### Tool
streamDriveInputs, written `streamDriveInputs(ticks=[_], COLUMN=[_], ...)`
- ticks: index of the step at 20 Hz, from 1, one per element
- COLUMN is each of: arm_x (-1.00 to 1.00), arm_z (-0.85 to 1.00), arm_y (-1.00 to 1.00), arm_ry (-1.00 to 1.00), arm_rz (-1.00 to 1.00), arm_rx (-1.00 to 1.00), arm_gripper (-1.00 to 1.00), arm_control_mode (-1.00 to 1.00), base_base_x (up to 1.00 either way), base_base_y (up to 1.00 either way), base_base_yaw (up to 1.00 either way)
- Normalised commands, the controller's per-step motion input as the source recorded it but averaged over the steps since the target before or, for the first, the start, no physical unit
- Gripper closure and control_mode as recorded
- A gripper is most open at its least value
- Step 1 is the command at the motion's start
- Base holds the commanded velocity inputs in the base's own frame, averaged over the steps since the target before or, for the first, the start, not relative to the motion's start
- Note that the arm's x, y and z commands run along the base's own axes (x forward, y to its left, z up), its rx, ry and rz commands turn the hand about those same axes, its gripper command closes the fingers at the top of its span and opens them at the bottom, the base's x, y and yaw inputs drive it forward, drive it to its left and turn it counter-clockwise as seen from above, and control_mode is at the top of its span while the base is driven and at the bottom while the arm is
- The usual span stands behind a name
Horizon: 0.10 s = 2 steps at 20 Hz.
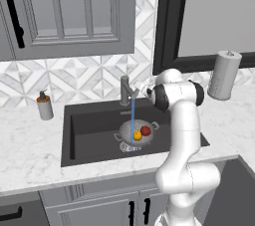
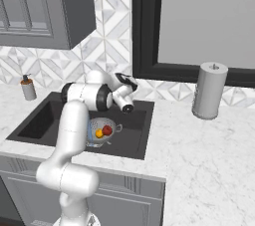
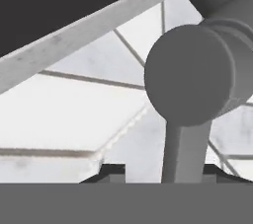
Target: Put the colander in the sink, put the apple, tangerine in the colander, and turn on the sink faucet and pour water over the colander.
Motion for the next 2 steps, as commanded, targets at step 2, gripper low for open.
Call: streamDriveInputs(ticks=[2], arm_x=[-0.69], arm_z=[0.87], arm_y=[-0.99], arm_ry=[-0.33], arm_rz=[0.00], arm_rx=[0.59], arm_gripper=[1.00], arm_control_mode=[-1.00], base_base_x=[0.00], base_base_y=[0.00], base_base_yaw=[0.00])
